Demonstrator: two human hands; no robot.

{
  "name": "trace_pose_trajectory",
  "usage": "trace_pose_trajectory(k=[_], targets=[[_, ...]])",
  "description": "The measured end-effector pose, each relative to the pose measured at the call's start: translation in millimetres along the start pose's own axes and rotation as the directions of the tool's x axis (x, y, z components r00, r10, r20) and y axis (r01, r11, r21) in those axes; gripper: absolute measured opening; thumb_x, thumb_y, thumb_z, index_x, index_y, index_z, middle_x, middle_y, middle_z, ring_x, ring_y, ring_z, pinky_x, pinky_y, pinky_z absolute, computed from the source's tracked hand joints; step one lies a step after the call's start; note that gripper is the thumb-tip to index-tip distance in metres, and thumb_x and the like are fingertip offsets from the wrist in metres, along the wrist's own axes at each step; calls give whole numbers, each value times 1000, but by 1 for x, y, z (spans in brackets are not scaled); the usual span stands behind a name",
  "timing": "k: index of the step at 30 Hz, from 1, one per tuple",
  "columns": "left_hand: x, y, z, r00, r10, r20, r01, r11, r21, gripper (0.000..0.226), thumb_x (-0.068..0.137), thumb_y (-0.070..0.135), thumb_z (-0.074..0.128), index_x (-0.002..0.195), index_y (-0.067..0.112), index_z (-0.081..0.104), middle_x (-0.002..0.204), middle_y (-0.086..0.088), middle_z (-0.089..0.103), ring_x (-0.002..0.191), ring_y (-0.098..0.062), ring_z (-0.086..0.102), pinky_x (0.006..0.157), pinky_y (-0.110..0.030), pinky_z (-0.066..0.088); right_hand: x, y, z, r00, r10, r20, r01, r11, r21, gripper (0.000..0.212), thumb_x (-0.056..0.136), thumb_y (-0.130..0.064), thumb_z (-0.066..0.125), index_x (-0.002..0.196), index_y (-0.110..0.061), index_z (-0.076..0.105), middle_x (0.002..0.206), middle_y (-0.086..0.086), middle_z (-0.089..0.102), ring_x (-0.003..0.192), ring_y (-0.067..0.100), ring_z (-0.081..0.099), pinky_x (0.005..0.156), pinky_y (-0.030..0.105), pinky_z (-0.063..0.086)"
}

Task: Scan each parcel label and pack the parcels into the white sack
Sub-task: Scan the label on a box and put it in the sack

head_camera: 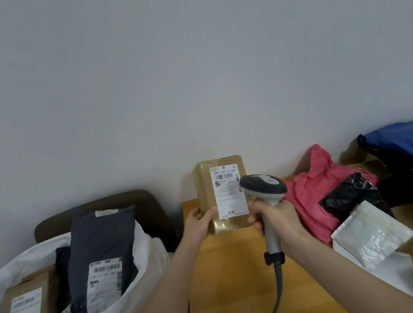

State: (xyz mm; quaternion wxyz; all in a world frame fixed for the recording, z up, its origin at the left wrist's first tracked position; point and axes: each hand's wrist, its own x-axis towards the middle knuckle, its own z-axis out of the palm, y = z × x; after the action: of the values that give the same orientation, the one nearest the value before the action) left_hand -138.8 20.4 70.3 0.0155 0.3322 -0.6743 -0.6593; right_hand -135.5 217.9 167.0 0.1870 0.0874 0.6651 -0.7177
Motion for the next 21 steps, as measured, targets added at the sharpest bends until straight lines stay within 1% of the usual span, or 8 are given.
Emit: trace_pose_trajectory(k=[2, 5, 7, 8, 13, 16, 18, 21], targets=[[-11, 5, -18, 999, 26, -24, -27, 1000, -16, 71, 80, 37, 72, 139, 15, 40, 119, -1, 58, 96, -17, 62, 78, -32, 55, -1, -2, 13, 999, -2, 40, 2, 1000, 2, 9, 85, -10, 68, 84, -1, 68, 56, 6, 67, 40, 10, 55, 44, 24, 47], [-30, 13, -51, 992, 66, -104, -70, 997, -34, 69, 81, 41, 70, 138, 15, 41, 118, -1, 58, 98, -17, 62, 81, -35, 56, -5, -5, 40, 991, -8, 136, 5, 1000, 26, 8, 86, -9, 68, 83, -2, 67, 56, 5, 66, 42, 11, 56, 47, 25, 48], [-46, 18, -79, 983, 82, -161, -92, 994, -54, 66, 82, 43, 68, 137, 16, 41, 117, -2, 59, 95, -17, 64, 70, -29, 58, -12, -5, 63, 978, 8, 209, -15, 999, 32, 9, 86, -10, 69, 81, -3, 66, 56, 5, 66, 43, 11, 56, 46, 24, 47], [-55, 20, -95, 976, 91, -198, -106, 992, -68, 65, 83, 43, 67, 136, 16, 42, 114, 0, 60, 93, -15, 65, 64, -26, 57, -18, -4, 76, 970, 16, 243, -24, 999, 33, 10, 85, -10, 69, 81, -3, 66, 55, 5, 65, 43, 12, 55, 45, 24, 47], [-98, 30, -191, 903, 151, -402, -184, 982, -43, 63, 83, 42, 68, 134, 16, 43, 109, 3, 60, 91, -12, 64, 55, -19, 52, -54, 12, 144, 929, 49, 366, -42, 999, -28, 12, 86, -11, 70, 83, 0, 66, 57, 8, 63, 44, 14, 54, 44, 24, 46], [-120, 31, -256, 822, 174, -543, -213, 977, -9, 70, 79, 44, 72, 136, 17, 42, 111, -2, 63, 89, -14, 66, 61, -25, 54, -72, 22, 186, 905, 47, 424, -25, 998, -57, 11, 85, -11, 71, 83, -2, 66, 57, 6, 65, 45, 13, 56, 48, 25, 47], [-129, 26, -298, 751, 188, -633, -200, 978, 54, 75, 77, 47, 73, 137, 16, 41, 114, -3, 63, 92, -17, 65, 70, -30, 56, -79, 30, 214, 898, 39, 437, -4, 997, -80, 11, 85, -13, 71, 80, -5, 66, 59, 6, 66, 49, 14, 57, 53, 27, 49], [-132, 6, -356, 691, 174, -701, -92, 984, 153, 80, 74, 52, 72, 138, 15, 39, 125, -8, 59, 103, -23, 62, 86, -38, 54, -86, 46, 254, 904, 33, 427, 3, 996, -84, 11, 85, -13, 71, 82, -6, 65, 61, 6, 66, 51, 14, 57, 55, 28, 49]])
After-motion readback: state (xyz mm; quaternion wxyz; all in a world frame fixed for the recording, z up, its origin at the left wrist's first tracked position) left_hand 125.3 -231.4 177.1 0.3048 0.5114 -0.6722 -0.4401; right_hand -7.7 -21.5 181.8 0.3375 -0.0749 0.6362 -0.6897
